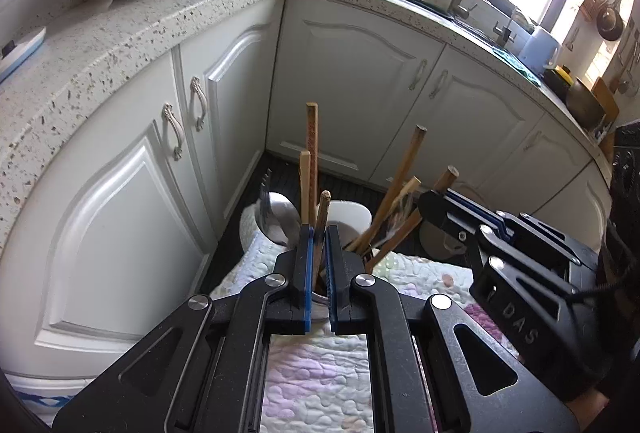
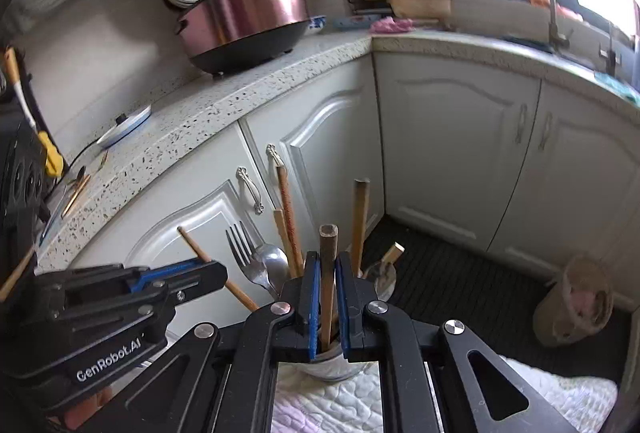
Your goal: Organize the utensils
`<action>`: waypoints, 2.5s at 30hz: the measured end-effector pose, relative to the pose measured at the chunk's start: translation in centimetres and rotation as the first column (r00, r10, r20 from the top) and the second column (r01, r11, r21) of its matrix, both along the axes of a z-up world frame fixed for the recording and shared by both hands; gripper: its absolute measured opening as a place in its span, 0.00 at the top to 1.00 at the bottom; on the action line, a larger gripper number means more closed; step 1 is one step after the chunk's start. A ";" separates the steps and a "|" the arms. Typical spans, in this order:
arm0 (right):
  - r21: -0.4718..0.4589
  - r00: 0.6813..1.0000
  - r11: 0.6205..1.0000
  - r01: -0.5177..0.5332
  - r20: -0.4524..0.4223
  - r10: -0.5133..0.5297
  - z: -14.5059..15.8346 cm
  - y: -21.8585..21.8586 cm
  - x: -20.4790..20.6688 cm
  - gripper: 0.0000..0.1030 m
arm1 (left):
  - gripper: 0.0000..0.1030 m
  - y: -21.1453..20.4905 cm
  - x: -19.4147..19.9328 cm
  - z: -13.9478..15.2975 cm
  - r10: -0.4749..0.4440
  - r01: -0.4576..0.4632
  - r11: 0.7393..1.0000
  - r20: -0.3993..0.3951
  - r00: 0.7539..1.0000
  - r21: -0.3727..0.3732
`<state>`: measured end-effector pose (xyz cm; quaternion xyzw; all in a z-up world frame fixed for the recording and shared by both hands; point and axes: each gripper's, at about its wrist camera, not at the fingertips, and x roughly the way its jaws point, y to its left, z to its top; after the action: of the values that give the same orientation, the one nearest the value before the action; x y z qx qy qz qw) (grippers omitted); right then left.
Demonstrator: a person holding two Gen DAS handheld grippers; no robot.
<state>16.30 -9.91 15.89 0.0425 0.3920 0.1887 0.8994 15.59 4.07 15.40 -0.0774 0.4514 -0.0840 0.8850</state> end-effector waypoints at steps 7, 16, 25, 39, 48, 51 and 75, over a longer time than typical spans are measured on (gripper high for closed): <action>0.019 1.000 1.000 0.016 -0.022 -0.015 -0.9 -1.3 -1.4 0.68 | 0.69 -0.2 -0.7 -0.1 0.007 -0.007 1.000 0.007 1.000 0.001; 0.063 0.996 0.996 0.066 -0.068 -0.062 -2.7 -3.8 -3.9 0.61 | 0.54 0.0 -3.2 -1.2 0.035 -0.035 0.999 0.006 0.999 0.018; 0.021 0.992 0.993 0.113 -0.056 -0.112 -3.6 -4.5 -7.0 0.58 | 0.54 -0.1 -5.6 -2.5 0.097 -0.099 0.993 0.028 0.995 0.063; -0.024 0.989 0.989 0.143 -0.032 -0.143 -3.3 -3.5 -9.7 0.45 | 0.54 -1.0 -8.5 -3.3 0.110 -0.113 0.989 0.038 0.993 0.090; -0.036 0.990 0.989 0.144 0.004 -0.144 -2.3 -3.4 -11.1 0.41 | 0.54 -1.6 -9.7 -2.6 0.115 -0.123 0.986 0.075 0.991 0.112; -0.038 0.989 0.989 0.146 0.006 -0.146 -2.2 -3.4 -11.2 0.41 | 0.54 -1.7 -10.0 -2.4 0.120 -0.130 0.984 0.085 0.989 0.125; -0.058 0.991 0.989 0.133 0.000 -0.133 -2.3 -2.8 -11.7 0.36 | 0.54 -1.5 -10.7 -1.9 0.141 -0.157 0.976 0.108 0.984 0.154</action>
<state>4.63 -12.75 13.59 0.0430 0.3954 0.1168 0.9100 4.85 2.53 13.51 -0.0348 0.4063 0.0158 0.9129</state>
